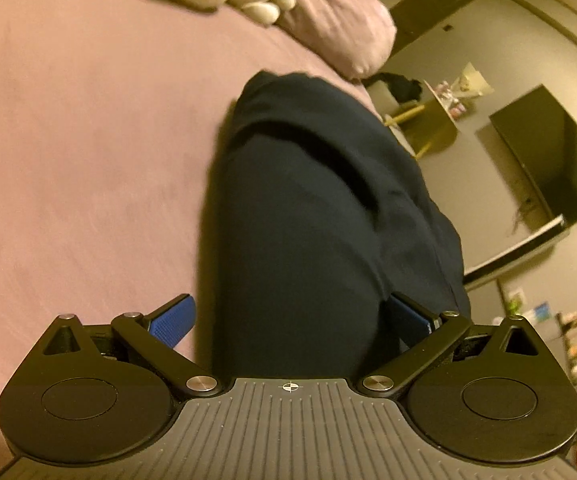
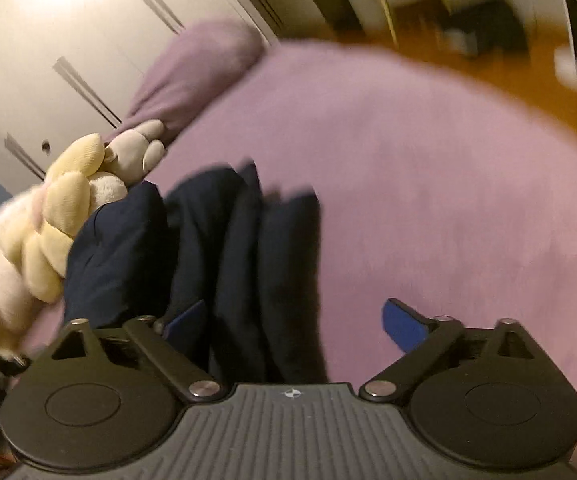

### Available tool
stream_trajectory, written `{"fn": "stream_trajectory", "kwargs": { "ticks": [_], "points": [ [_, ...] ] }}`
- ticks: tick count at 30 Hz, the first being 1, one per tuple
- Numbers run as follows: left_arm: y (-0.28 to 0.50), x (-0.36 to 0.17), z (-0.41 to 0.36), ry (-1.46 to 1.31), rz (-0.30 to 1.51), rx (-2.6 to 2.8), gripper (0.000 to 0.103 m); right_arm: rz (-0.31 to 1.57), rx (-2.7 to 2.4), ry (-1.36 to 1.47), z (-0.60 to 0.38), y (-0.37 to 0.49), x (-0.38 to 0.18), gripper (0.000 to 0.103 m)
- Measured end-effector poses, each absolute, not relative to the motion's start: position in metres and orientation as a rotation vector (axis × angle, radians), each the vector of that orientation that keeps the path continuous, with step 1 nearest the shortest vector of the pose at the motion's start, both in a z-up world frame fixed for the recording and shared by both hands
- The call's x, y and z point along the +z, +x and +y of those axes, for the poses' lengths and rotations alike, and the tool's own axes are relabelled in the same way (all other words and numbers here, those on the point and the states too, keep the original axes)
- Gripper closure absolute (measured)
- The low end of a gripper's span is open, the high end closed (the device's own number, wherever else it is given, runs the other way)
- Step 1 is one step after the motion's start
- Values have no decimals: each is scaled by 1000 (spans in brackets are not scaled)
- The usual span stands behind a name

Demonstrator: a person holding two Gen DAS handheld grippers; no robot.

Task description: Fold large clothes

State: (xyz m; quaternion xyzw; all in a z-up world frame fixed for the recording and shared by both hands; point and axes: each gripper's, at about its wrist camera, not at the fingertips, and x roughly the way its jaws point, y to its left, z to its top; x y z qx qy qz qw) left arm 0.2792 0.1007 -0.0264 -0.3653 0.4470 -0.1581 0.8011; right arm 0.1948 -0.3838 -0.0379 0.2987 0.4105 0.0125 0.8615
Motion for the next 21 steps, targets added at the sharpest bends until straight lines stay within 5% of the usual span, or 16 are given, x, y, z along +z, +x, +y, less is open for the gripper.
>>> {"fn": "stream_trajectory", "kwargs": {
  "ticks": [8, 12, 16, 21],
  "points": [
    [302, -40, 95, -844, 978, -369, 3, 892, 127, 648, -371, 210, -50, 12],
    [308, -38, 90, -821, 978, -365, 10, 946, 168, 653, -365, 229, -60, 24],
    [303, -30, 92, -808, 968, -371, 24, 955, 228, 673, -359, 237, -64, 48],
    [301, -17, 94, -793, 957, -387, 31, 961, 258, 692, -350, 240, -64, 58]
  ]
}}
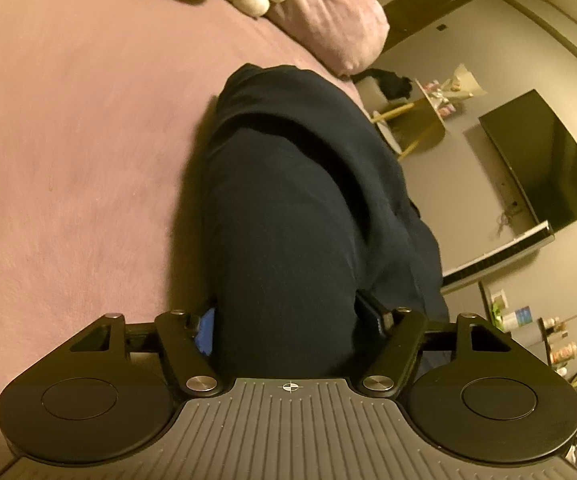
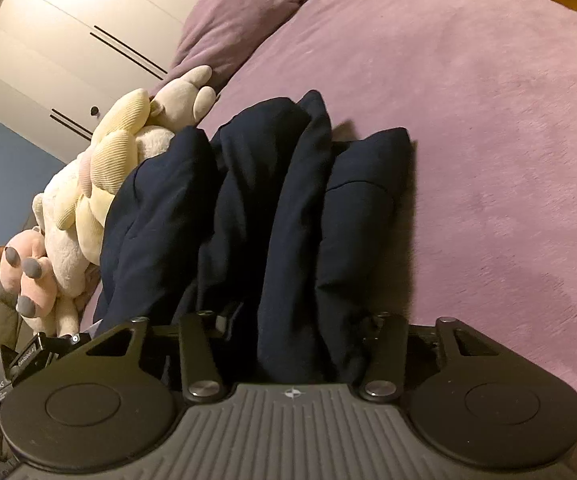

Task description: Fold large clothes

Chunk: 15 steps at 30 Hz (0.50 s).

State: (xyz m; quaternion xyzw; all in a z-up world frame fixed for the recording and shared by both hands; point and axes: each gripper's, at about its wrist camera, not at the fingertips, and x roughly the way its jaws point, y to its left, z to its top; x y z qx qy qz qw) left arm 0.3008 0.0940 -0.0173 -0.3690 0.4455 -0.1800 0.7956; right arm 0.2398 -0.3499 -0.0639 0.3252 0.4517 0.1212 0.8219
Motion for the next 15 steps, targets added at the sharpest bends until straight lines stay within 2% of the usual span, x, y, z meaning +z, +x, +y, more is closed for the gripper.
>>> {"fn": "stream_trajectory", "kwargs": {
  "ticks": [6, 10, 15],
  "points": [
    [296, -3, 117, -773, 933, -360, 34, 955, 270, 686, -325, 247, -55, 60],
    [290, 4, 166, -770, 900, -256, 34, 990, 321, 694, -288, 263, -58, 60],
    [279, -5, 210, -767, 914, -116, 30, 1038, 420, 695, -220, 281, -72, 60]
  ]
}}
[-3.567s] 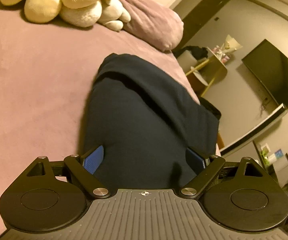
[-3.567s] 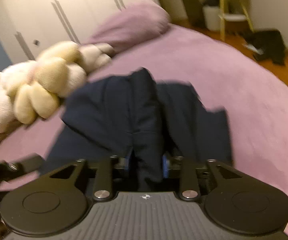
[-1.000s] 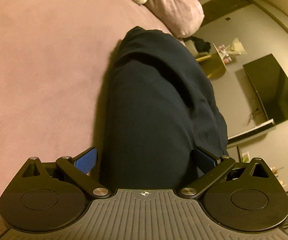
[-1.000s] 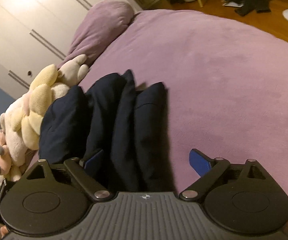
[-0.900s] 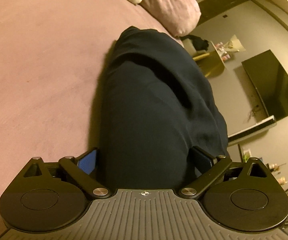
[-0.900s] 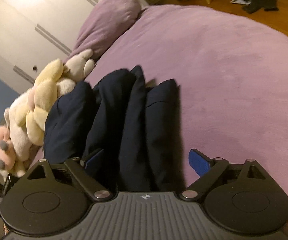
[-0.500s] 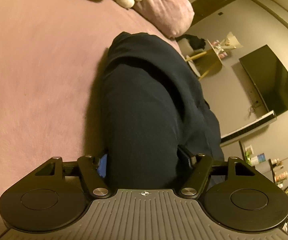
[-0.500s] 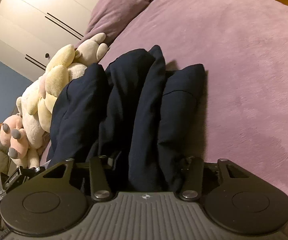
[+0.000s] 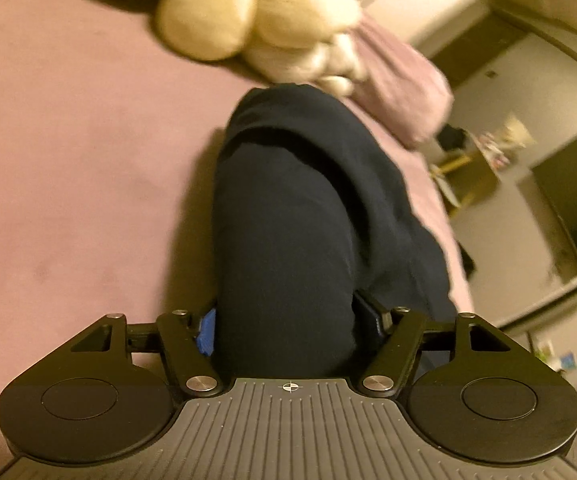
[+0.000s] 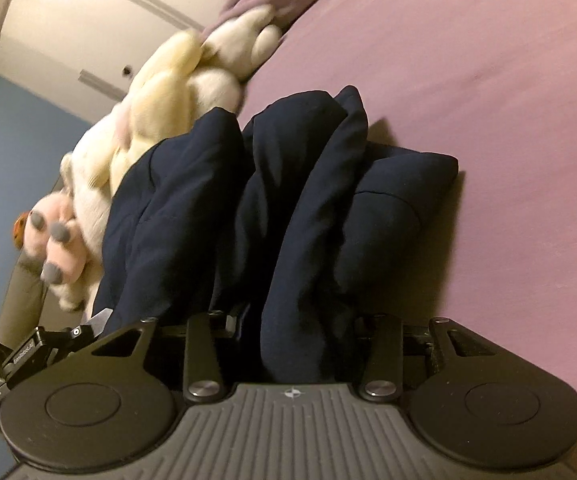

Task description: Fold large clothes

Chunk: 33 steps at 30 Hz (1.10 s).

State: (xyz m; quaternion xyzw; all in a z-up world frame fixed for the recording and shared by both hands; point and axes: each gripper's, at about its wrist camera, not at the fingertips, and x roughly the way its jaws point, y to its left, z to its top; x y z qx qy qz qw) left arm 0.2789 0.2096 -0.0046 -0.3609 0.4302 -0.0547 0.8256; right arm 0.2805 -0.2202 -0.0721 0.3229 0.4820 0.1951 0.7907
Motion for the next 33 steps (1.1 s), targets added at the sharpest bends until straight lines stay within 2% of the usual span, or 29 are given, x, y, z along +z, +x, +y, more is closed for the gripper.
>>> {"fn": "stream_trajectory", "kwargs": {
  "ticks": [2, 3, 4, 9, 14, 17, 19, 21, 24, 27, 29, 31, 33],
  "points": [
    [275, -12, 214, -789, 934, -69, 25, 1041, 435, 687, -199, 285, -76, 55],
    [270, -10, 213, -779, 917, -55, 25, 1033, 422, 673, -193, 285, -76, 47],
    [266, -5, 210, -762, 895, -50, 19, 1028, 402, 658, -190, 284, -75, 40],
    [226, 23, 191, -708, 815, -27, 14, 988, 265, 544, -199, 251, -43, 38],
    [183, 36, 167, -608, 827, 11, 12, 743, 324, 293, -173, 179, 32, 38],
    [174, 31, 158, -527, 868, -7, 9, 657, 461, 182, -138, 148, 54, 38],
    [172, 23, 155, -496, 890, -1, 6, 670, 454, 76, -115, 145, 50, 43],
    [178, 8, 151, -473, 951, -9, 5, 770, 374, -40, -99, 153, 27, 46],
    [176, -5, 145, -452, 939, 20, 0, 878, 309, -88, -99, 167, -18, 38],
    [169, 1, 149, -468, 943, 47, 0, 885, 302, -40, -108, 170, -27, 36],
    [157, 13, 148, -452, 949, 56, 0, 904, 287, -36, -107, 170, -17, 32],
    [133, 28, 142, -410, 934, 57, 0, 913, 258, -47, -105, 163, -5, 15],
    [113, 38, 135, -364, 940, 68, 0, 912, 211, -76, -104, 149, 4, 12]
  ]
}}
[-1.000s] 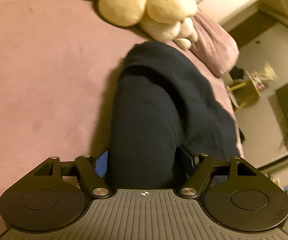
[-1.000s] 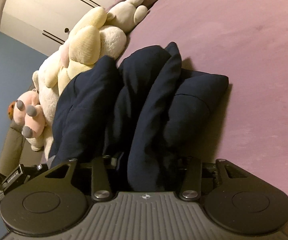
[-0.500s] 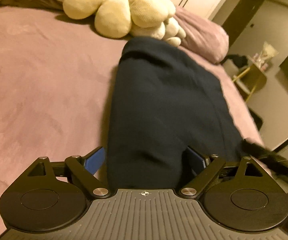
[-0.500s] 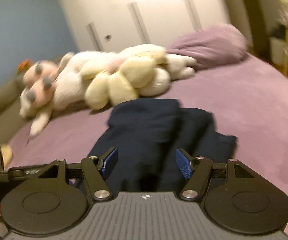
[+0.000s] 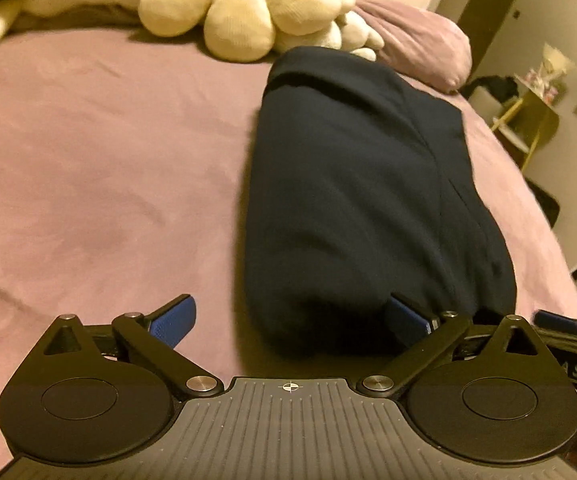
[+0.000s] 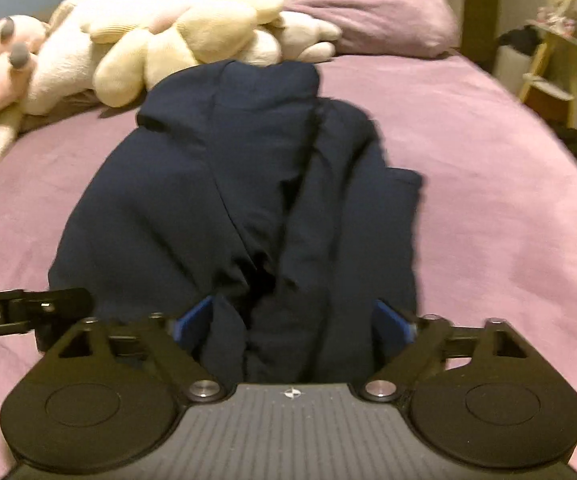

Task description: Fold large clothes

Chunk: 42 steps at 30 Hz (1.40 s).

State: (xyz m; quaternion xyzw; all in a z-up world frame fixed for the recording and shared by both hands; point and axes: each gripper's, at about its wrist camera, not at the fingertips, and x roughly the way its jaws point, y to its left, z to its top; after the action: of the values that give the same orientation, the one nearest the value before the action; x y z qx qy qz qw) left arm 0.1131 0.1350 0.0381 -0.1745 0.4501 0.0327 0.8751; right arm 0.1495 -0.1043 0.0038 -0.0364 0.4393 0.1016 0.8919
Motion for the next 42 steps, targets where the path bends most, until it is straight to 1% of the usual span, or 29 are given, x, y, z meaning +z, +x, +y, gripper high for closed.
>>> {"fn": "stream_trajectory", "kwargs": {
  "ticks": [3, 6, 8, 13, 19, 42],
  "points": [
    [92, 46, 120, -279, 958, 82, 0, 957, 179, -96, -105, 116, 12, 1],
    [81, 57, 112, -231, 936, 76, 0, 1044, 140, -127, -103, 93, 8, 1],
    [76, 65, 111, -225, 912, 83, 0, 1069, 117, -129, -102, 86, 9, 1],
    [71, 78, 111, -235, 883, 80, 0, 1016, 91, -133, -97, 76, 28, 1],
    [72, 81, 105, -202, 872, 70, 0, 984, 73, -138, -91, 71, 43, 1],
    [74, 80, 100, -164, 880, 73, 0, 969, 59, -100, -92, 71, 52, 1]
  ]
}}
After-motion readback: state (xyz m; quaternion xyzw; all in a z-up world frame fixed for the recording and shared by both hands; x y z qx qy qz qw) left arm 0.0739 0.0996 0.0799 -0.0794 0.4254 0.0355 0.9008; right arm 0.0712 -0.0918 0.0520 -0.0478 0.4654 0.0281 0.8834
